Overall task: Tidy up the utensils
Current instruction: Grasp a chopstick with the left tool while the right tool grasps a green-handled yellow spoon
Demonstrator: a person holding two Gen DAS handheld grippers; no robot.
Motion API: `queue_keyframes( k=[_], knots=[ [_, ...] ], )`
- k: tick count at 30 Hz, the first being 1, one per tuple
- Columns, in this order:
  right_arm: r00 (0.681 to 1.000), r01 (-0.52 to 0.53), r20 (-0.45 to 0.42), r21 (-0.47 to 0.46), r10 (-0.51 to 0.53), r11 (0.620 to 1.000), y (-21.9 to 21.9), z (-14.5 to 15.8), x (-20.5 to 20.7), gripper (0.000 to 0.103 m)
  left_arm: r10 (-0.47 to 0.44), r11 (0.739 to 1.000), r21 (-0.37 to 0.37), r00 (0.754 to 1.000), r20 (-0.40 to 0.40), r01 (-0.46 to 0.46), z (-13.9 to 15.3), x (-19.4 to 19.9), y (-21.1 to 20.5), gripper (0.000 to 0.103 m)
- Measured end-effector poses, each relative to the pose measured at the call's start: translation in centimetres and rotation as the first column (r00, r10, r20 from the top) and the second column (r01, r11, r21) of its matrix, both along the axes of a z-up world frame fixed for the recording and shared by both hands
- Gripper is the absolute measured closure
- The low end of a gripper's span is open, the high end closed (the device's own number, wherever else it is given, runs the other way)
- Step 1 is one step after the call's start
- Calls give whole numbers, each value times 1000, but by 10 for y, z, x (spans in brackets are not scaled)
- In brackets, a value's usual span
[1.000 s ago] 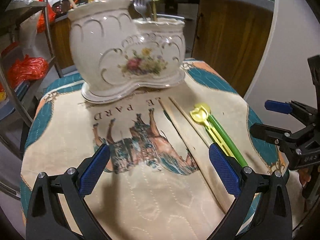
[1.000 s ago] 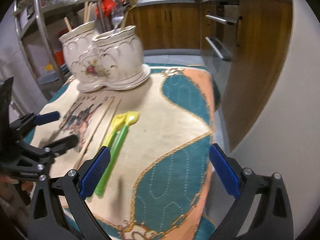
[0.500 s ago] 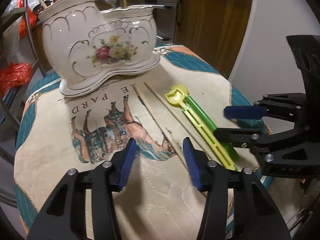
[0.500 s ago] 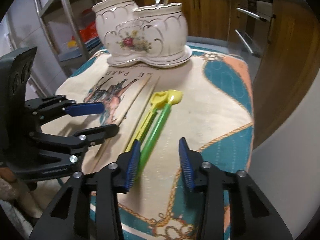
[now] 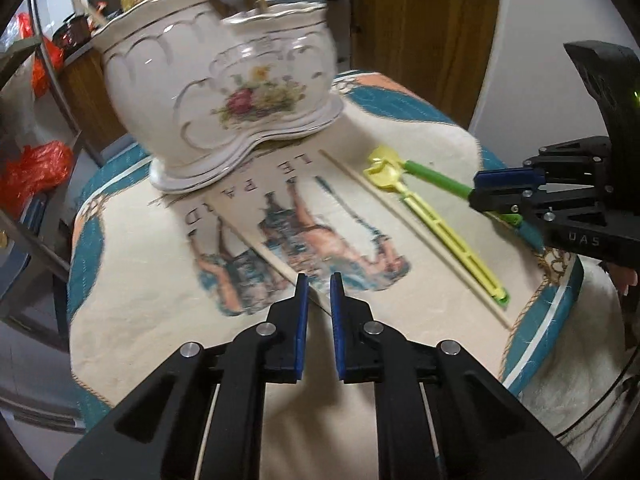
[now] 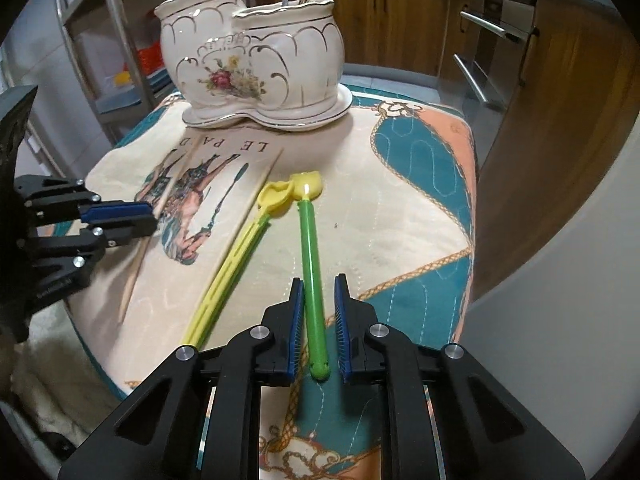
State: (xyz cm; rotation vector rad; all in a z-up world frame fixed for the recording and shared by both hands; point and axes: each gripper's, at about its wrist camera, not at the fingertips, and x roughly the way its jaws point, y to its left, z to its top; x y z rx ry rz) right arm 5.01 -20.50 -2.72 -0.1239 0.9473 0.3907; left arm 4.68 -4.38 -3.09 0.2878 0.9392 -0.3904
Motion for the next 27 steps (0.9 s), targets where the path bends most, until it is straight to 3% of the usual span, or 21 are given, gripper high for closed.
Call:
queue_keyframes(
  k=[6, 9, 10, 12, 13, 16, 20, 27],
  knots=[
    [1000, -19, -24, 16, 19, 1000, 10, -1, 22, 81, 97, 992, -79, 994, -54, -101, 0, 20, 11, 89],
    [999, -31, -14, -10, 31, 999, 17, -1, 30, 82, 126, 987, -90, 990, -71, -132, 0, 26, 10, 72],
    [999, -34, -10, -20, 34, 999, 19, -1, 32, 82, 142, 986, -79, 987, -77, -148, -1, 28, 10, 60],
    [999, -36, -7, -24, 36, 999, 21, -2, 34, 87, 170, 982, -70, 982, -89, -176, -5, 34, 10, 57],
    [999, -41, -4, -23, 41, 999, 21, -2, 33, 92, 175, 982, -59, 981, -79, -180, -7, 37, 9, 60],
    [999, -37, -1, -12, 37, 999, 21, -3, 31, 93, 195, 979, -43, 979, -58, -198, -7, 42, 12, 82],
    [999, -38, -1, -1, 38, 999, 17, -1, 27, 93, 166, 983, -63, 982, -86, -172, -4, 45, 22, 85],
    [998, -65, -6, 1, 65, 998, 11, 2, 13, 93, 90, 995, -23, 988, -122, -94, -2, 31, 38, 96]
  ],
)
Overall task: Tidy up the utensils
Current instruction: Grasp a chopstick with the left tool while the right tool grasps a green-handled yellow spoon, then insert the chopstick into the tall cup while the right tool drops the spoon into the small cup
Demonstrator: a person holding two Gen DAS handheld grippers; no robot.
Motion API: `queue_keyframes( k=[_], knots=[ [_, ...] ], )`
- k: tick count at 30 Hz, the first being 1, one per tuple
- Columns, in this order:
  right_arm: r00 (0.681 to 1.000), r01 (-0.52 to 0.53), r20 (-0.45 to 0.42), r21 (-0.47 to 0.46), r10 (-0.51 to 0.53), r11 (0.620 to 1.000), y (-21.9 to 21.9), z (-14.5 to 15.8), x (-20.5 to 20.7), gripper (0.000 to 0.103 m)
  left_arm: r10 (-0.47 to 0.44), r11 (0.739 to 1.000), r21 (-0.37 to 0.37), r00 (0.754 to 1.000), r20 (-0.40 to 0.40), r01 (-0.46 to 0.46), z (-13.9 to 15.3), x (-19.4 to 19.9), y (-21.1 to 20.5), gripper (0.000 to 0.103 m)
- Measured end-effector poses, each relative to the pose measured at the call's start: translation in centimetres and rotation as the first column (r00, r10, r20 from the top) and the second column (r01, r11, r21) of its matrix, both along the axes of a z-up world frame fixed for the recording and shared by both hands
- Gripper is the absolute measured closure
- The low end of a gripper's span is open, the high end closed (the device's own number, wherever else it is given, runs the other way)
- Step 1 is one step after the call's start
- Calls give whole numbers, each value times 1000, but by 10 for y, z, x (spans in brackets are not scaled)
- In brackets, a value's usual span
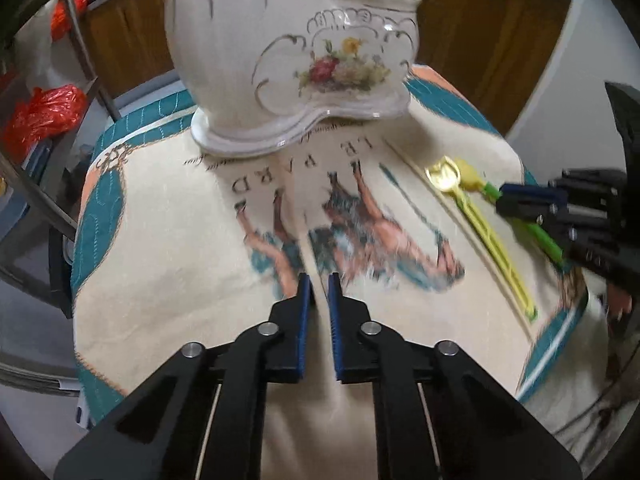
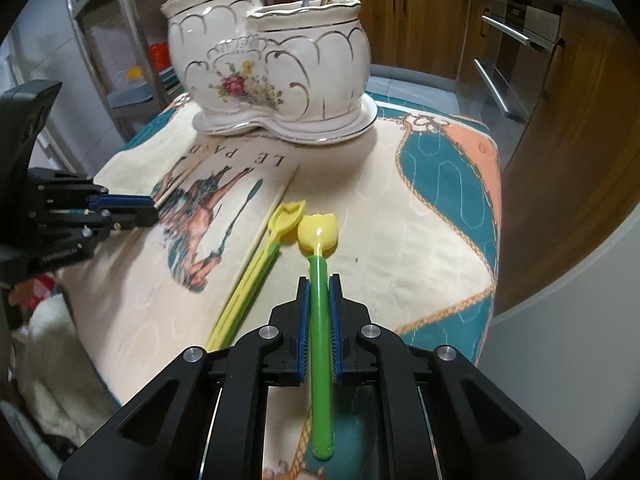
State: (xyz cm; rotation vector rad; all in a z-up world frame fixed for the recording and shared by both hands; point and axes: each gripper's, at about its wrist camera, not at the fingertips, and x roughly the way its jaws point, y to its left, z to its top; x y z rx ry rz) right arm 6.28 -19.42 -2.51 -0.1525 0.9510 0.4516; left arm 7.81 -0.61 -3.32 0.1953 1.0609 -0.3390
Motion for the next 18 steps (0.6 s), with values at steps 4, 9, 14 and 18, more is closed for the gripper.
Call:
queue_keyframes(
  k=[4, 9, 14, 18],
  knots=[
    [999, -30, -22, -14, 30, 999, 0, -1, -9, 93, -50, 995, 85, 999, 2, 49, 1, -18, 7, 97],
    [999, -25, -42, -25, 24, 999, 2, -1, -3, 91, -39, 996, 76, 999, 12, 38, 3, -19, 16, 97],
    [999, -23, -33, -36, 22, 999, 8, -3, 3, 90, -3, 999, 48, 999, 38, 1, 0, -12, 13, 96],
    [1000, -21, -19, -25, 20, 999, 9, -4, 3, 92, 24, 999, 27, 999, 48, -26, -2, -5, 10, 96]
  ],
)
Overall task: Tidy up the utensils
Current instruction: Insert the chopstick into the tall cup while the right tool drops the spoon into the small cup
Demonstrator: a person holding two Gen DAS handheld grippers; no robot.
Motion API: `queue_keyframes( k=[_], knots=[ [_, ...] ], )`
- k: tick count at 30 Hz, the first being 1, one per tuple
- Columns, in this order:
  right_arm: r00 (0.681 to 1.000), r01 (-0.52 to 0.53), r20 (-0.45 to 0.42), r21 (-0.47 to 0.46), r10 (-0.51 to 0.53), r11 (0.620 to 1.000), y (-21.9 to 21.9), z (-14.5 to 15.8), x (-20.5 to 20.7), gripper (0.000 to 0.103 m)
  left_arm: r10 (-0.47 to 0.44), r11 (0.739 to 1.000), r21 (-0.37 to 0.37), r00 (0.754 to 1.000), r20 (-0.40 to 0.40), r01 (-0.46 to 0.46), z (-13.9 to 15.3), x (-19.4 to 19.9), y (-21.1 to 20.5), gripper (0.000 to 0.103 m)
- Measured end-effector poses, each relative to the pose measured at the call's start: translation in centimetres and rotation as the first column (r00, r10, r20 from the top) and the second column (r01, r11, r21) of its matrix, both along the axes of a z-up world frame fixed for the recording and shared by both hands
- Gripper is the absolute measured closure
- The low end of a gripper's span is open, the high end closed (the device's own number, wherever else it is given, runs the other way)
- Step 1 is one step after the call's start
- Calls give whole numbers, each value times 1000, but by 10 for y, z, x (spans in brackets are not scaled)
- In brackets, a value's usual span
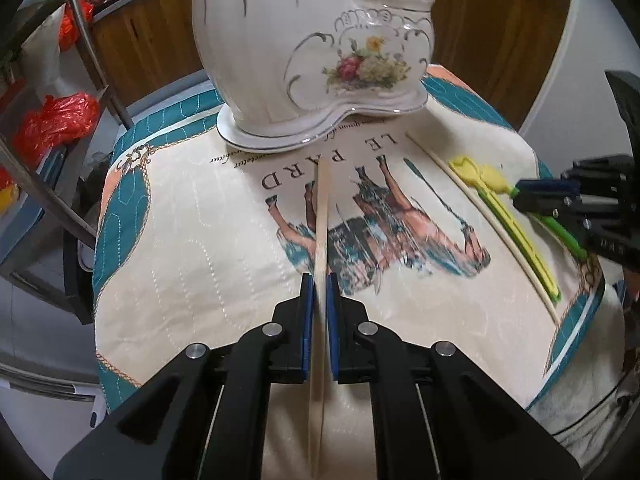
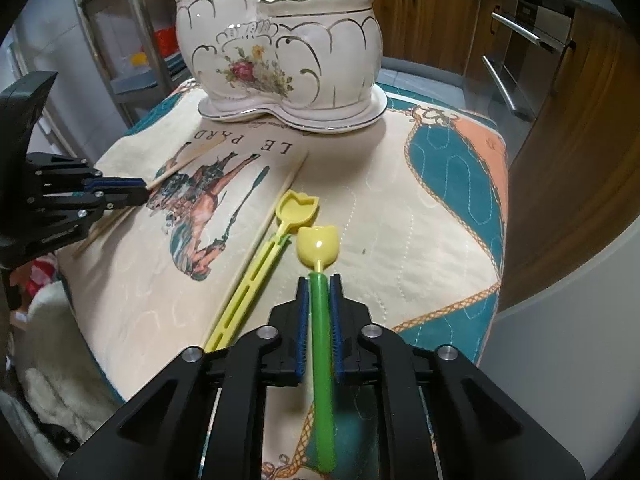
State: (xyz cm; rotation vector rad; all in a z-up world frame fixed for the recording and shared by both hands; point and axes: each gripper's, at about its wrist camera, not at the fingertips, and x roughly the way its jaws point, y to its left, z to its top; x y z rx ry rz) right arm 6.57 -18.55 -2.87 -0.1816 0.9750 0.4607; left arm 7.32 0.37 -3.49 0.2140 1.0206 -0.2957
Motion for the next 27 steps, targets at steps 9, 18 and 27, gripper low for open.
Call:
queue_keyframes(
  k=[9, 18, 27],
  knots=[
    [997, 11, 77, 54, -15, 998, -8, 16, -11, 93, -20, 1000, 0, 998, 62, 20, 1, -1, -2, 97],
    [971, -20, 237, 164, -20, 986, -13, 50, -21, 93, -32, 993, -98, 967, 252, 59, 40, -23, 15, 97],
    [921, -27, 376, 308, -96, 951, -8, 92, -4, 93, 11, 971, -213, 870, 493, 109, 103, -21, 26, 97]
  ],
)
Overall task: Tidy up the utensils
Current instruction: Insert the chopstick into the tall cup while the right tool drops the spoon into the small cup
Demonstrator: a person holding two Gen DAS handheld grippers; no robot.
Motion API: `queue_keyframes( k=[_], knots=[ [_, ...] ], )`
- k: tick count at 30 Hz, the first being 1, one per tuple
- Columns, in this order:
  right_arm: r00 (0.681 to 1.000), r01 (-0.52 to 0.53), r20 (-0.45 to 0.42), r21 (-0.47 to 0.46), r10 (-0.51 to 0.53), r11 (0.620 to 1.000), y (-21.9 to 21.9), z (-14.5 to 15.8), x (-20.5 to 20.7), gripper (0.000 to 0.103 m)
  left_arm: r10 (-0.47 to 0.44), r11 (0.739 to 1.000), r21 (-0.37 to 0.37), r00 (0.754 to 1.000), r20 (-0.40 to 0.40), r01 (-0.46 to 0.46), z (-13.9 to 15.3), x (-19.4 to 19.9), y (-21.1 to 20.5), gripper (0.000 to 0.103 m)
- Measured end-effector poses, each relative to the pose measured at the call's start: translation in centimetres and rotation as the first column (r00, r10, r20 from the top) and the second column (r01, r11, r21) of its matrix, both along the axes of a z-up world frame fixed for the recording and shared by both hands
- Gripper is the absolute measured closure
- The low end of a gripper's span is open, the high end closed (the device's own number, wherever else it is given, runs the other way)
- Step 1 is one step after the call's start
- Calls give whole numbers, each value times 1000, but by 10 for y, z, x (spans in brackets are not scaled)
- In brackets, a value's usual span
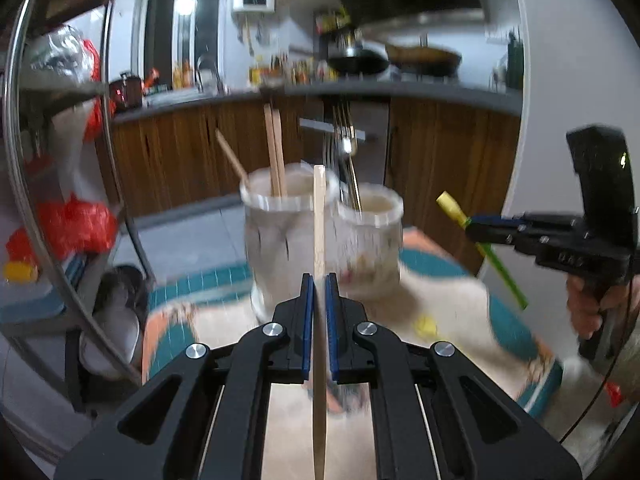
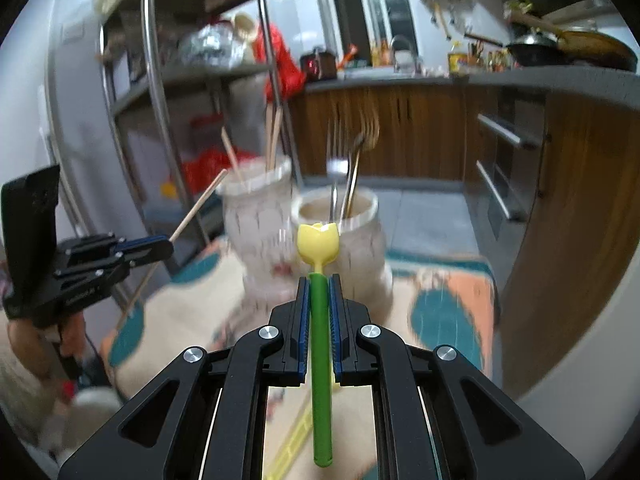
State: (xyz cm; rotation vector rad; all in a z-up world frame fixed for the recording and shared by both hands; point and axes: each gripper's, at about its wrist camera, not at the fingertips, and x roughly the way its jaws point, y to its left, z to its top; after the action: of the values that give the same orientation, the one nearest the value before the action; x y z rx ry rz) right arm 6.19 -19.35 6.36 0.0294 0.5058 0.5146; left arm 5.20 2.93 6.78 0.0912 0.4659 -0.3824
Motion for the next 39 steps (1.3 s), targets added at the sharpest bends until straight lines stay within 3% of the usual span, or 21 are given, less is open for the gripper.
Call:
queue_keyframes(
  k=[9, 15, 21, 25, 34, 39],
  knots=[
    [993, 24, 111, 132, -39, 991, 7, 42, 45, 93, 29, 987, -158, 991, 134, -7, 57, 49, 4, 97],
    [989, 45, 127, 266, -81, 963, 9, 52, 85, 93, 71, 961, -277, 981, 182, -18, 72, 92, 0, 97],
    [978, 85, 153, 326, -141, 941, 15, 38, 109, 93, 152, 959, -268, 960, 234, -87, 58, 117, -14, 97],
    [960, 126, 202, 310, -194, 942, 21, 24, 113, 93, 188, 961, -248, 946, 264, -122, 45, 120, -19, 97],
    [962, 136, 198, 246, -188, 960, 25, 1, 111, 93, 177, 970, -208, 953, 244, -127, 24, 105, -14, 97],
    [967, 146, 178, 207, -184, 967, 23, -4, 99, 93, 177, 974, -172, 965, 194, -144, 18, 93, -8, 97]
  ],
)
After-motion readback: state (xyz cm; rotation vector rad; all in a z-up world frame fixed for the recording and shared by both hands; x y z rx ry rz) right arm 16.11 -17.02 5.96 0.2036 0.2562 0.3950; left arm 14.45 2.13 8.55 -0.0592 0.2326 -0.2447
